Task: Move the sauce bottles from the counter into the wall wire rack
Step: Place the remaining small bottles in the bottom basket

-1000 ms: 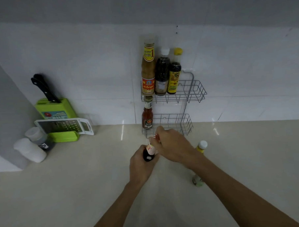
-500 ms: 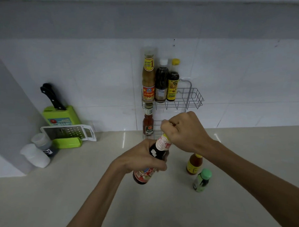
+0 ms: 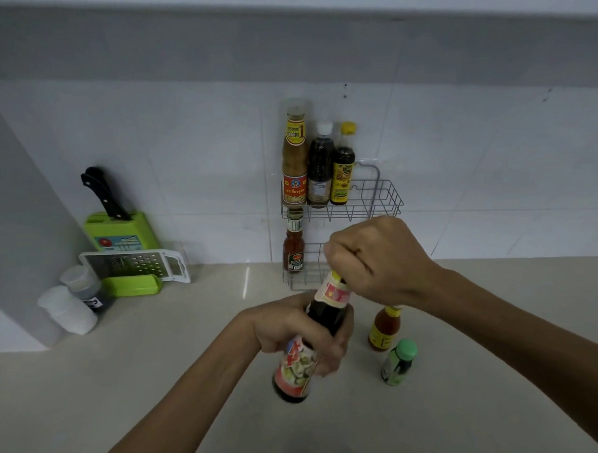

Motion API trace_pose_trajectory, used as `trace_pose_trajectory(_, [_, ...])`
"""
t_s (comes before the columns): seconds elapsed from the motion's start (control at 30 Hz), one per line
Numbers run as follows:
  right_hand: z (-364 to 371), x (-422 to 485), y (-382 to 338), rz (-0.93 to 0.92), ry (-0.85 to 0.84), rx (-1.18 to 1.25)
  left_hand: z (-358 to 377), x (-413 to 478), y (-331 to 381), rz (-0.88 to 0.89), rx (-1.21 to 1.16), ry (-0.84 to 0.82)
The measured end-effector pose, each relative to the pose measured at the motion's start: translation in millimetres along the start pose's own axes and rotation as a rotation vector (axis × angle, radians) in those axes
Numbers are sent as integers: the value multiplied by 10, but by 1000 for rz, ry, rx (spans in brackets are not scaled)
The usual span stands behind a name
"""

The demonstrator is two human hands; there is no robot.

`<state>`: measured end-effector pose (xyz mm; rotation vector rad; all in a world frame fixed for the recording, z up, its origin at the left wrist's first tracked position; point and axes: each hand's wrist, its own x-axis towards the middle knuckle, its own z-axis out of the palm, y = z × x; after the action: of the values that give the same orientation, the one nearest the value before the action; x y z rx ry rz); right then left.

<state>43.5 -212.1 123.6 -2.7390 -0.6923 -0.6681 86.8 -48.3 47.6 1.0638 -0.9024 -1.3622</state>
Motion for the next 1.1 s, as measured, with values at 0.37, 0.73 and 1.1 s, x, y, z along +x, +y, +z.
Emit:
trace_pose_trajectory(0.37, [134, -39, 99, 132, -6, 212, -57, -70, 50, -44, 78, 86])
trace_pose_trajectory(0.73, [230, 160, 232, 474, -274, 127, -95, 2, -37, -71, 328, 588])
trace_pose_trajectory(1.1, [450, 262, 333, 672, -216, 210, -211, 180, -189, 2, 497, 1121])
